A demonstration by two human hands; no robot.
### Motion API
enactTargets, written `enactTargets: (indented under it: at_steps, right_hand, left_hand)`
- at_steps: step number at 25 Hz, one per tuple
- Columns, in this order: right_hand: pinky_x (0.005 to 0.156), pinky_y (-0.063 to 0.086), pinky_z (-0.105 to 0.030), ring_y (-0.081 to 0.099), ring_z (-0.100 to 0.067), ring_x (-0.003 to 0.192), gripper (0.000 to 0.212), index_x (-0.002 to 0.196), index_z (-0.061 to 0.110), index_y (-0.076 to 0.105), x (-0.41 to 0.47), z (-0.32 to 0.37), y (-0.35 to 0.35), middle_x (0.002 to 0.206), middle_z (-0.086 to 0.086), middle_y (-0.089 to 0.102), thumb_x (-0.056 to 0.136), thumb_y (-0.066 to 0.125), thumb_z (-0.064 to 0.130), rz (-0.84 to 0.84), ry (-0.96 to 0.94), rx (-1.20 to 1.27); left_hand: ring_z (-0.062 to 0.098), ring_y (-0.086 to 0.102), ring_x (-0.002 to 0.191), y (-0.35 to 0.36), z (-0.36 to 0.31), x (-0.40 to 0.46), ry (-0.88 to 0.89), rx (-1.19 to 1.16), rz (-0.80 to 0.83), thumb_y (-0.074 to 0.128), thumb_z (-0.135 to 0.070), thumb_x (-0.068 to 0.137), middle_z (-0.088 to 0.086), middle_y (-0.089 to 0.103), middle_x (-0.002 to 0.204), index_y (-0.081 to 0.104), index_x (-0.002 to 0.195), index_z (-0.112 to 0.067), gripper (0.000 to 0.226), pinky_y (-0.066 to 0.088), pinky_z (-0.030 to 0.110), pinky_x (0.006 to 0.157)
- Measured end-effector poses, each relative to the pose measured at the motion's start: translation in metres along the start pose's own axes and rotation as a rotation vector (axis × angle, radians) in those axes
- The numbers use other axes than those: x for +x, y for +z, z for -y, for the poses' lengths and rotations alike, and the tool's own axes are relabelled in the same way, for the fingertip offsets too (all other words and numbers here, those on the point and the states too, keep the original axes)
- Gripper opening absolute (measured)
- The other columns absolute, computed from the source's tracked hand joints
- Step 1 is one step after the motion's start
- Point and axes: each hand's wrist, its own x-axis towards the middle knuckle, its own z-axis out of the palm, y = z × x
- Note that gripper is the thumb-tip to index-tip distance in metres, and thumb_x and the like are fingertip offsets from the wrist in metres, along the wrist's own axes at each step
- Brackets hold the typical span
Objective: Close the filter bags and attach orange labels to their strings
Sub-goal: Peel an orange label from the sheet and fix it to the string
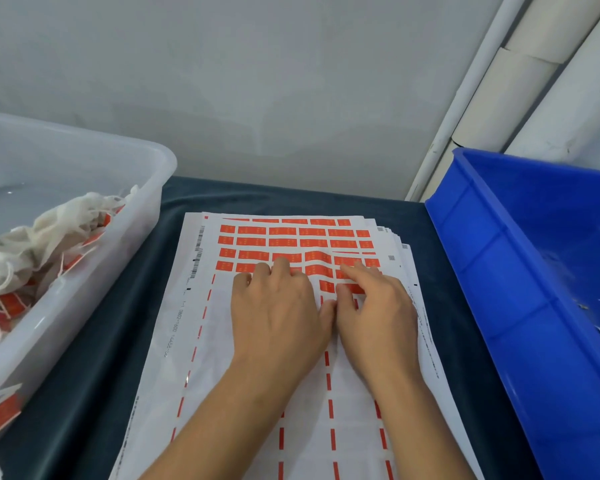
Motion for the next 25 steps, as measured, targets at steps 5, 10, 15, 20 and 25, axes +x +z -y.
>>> enactTargets:
  at_steps: [5, 10, 15, 20, 25]
  right_hand:
    - [0.103, 0.044, -0.026, 0.057, -0.01, 0.125, 0.025, 0.122, 0.028, 0.076, 0.001, 0.002, 0.0, 0.133, 0.01, 0.068, 0.099, 0.066, 0.032, -0.008, -0.045, 0.048]
    - [0.092, 0.033, -0.005, 0.056, -0.002, 0.114, 0.021, 0.117, 0.028, 0.078, 0.001, 0.004, -0.002, 0.122, 0.015, 0.07, 0.101, 0.065, 0.024, 0.009, -0.085, 0.111]
    - [0.102, 0.037, -0.015, 0.052, -0.002, 0.119, 0.028, 0.126, 0.028, 0.074, 0.0, 0.005, -0.006, 0.129, 0.014, 0.066, 0.105, 0.055, 0.024, 0.101, -0.1, 0.149]
    - [0.096, 0.043, -0.018, 0.051, -0.002, 0.112, 0.023, 0.12, 0.03, 0.075, -0.001, 0.01, -0.005, 0.123, 0.014, 0.063, 0.102, 0.062, 0.032, 0.048, -0.044, 0.106]
    - [0.083, 0.039, -0.007, 0.059, -0.004, 0.095, 0.017, 0.11, 0.024, 0.078, -0.001, 0.012, -0.005, 0.117, 0.009, 0.068, 0.1, 0.065, 0.03, 0.034, -0.01, 0.125]
  left_hand:
    - [0.02, 0.055, 0.127, 0.0, 0.002, 0.002, 0.022, -0.107, -0.029, 0.048, -0.072, 0.094, -0.008, 0.062, 0.136, 0.068, 0.128, -0.038, 0.052, 0.042, 0.044, 0.113]
    - [0.012, 0.05, 0.116, 0.002, 0.012, 0.01, -0.002, -0.338, -0.078, 0.066, -0.067, 0.088, -0.014, 0.062, 0.122, 0.076, 0.118, -0.041, 0.041, 0.046, 0.038, 0.104]
    - [0.012, 0.055, 0.111, 0.004, 0.016, 0.018, -0.022, -0.428, -0.052, 0.075, -0.057, 0.086, -0.017, 0.073, 0.111, 0.081, 0.111, -0.036, 0.032, 0.053, 0.039, 0.1]
    - [0.015, 0.061, 0.106, 0.008, 0.018, 0.022, -0.049, -0.508, -0.031, 0.079, -0.054, 0.085, -0.017, 0.076, 0.102, 0.083, 0.105, -0.034, 0.029, 0.058, 0.043, 0.094]
    - [0.015, 0.061, 0.106, 0.012, 0.019, 0.024, -0.044, -0.546, -0.01, 0.08, -0.057, 0.083, -0.019, 0.075, 0.105, 0.083, 0.105, -0.036, 0.03, 0.059, 0.04, 0.091]
